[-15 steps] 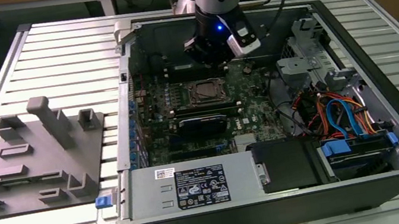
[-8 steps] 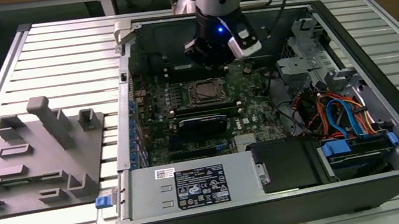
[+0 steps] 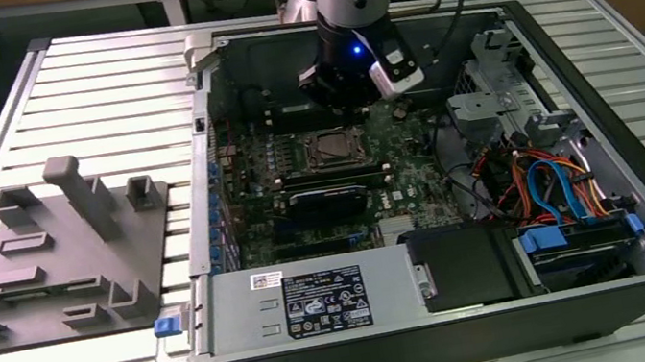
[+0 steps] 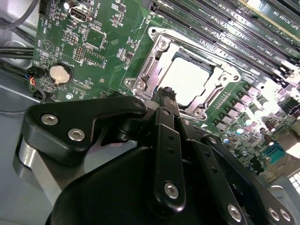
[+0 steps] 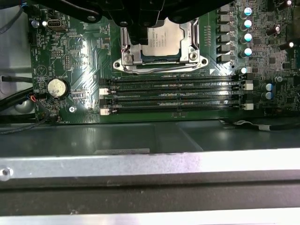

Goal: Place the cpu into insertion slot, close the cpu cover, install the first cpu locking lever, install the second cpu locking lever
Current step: 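Install the second cpu locking lever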

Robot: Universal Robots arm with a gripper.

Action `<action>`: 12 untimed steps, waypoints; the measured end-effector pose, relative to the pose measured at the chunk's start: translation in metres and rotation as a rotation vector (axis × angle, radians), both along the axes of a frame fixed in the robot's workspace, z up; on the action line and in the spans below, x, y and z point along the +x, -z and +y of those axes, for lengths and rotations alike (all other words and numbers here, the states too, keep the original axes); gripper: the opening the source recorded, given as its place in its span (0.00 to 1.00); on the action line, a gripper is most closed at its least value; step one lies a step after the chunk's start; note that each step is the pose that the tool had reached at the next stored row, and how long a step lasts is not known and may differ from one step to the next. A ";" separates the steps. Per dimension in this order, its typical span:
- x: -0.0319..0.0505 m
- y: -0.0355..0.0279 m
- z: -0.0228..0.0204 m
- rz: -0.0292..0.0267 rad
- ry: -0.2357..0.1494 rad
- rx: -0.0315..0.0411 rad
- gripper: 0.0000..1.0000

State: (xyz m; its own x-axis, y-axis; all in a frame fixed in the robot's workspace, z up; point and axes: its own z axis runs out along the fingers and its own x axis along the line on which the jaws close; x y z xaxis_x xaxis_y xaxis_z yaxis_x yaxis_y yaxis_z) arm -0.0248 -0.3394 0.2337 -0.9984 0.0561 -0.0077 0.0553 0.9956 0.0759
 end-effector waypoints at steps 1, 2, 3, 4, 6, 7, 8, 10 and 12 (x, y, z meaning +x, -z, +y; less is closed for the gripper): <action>0.0000 0.0000 -0.0002 0.0000 0.000 -0.0001 0.10; 0.0000 0.0000 -0.0002 0.0000 0.000 -0.0001 0.10; 0.0000 0.0000 -0.0003 0.0000 0.000 -0.0001 0.10; 0.0000 0.0000 -0.0006 0.0000 0.000 -0.0001 0.10; 0.0000 0.0000 -0.0012 0.0000 0.000 -0.0001 0.10; 0.0000 0.0000 -0.0016 0.0000 0.000 -0.0001 0.10; 0.0000 0.0000 -0.0018 0.0000 0.000 -0.0001 0.10; 0.0000 0.0000 -0.0024 0.0000 0.000 -0.0001 0.10; 0.0000 0.0000 -0.0026 0.0000 0.000 0.0000 0.10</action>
